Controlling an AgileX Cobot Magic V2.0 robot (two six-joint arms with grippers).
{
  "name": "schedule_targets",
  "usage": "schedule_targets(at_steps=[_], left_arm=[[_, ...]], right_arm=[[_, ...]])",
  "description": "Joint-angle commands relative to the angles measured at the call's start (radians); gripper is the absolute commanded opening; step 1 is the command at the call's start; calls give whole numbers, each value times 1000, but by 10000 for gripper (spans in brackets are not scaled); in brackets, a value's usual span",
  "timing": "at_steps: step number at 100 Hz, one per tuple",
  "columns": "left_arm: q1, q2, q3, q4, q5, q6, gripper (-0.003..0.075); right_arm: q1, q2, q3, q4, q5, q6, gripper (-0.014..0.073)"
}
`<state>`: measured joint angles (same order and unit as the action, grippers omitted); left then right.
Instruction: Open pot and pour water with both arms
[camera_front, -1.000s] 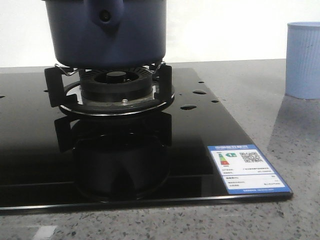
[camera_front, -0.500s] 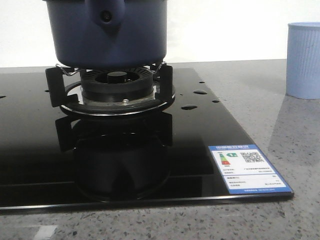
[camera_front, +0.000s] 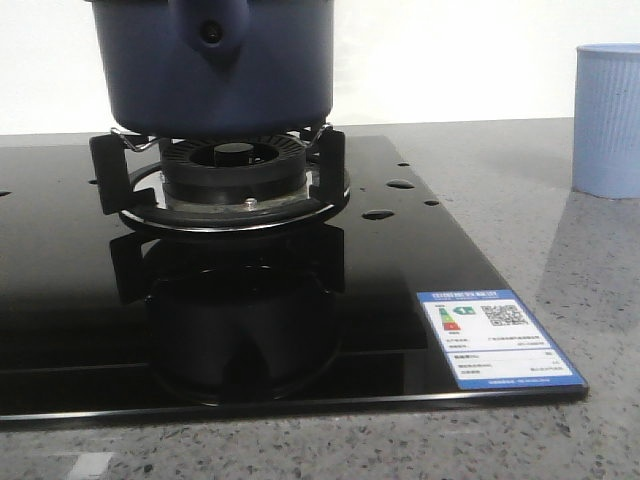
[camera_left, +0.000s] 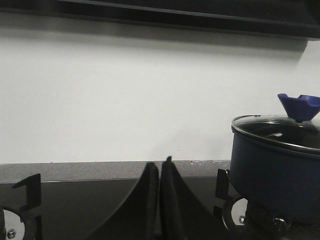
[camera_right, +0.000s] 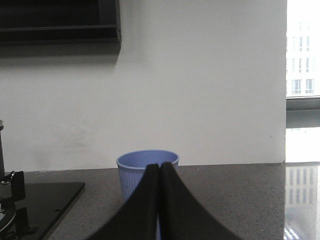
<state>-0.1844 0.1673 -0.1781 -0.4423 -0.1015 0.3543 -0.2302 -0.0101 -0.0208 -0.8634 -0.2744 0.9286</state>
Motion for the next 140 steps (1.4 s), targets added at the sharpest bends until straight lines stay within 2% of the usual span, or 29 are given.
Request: schedule_targets(at_steps=[1, 38, 54, 59, 69, 76, 89, 97, 119, 140], left_arm=[[2, 9, -30, -7, -65, -5, -20], [2, 9, -30, -7, -65, -5, -20], [4, 9, 2, 56, -22, -5, -20], [14, 9, 22, 126, 5, -42, -20], [36, 5, 81, 295, 16, -202, -20], [47, -14, 122, 355, 16, -268, -20], [66, -75, 189, 352, 16, -275, -20], [91, -107, 187, 345, 85, -275, -20], [204, -196, 189, 335, 138, -275, -20], [211, -201, 187, 333, 144, -275, -20]], right_arm=[[-2, -8, -26, 12, -41, 2, -60], [-2, -8, -26, 12, -41, 2, -60], [-2, -8, -26, 12, -41, 2, -60], [-2, -8, -26, 12, -41, 2, -60], [-2, -8, -26, 12, -41, 2, -60], [-2, -8, -26, 12, -41, 2, -60], [-2, -8, -26, 12, -41, 2, -60], [-2, -8, -26, 12, -41, 2, -60], [-2, -8, -26, 12, -41, 2, -60], [-2, -10, -26, 12, -41, 2, -60]])
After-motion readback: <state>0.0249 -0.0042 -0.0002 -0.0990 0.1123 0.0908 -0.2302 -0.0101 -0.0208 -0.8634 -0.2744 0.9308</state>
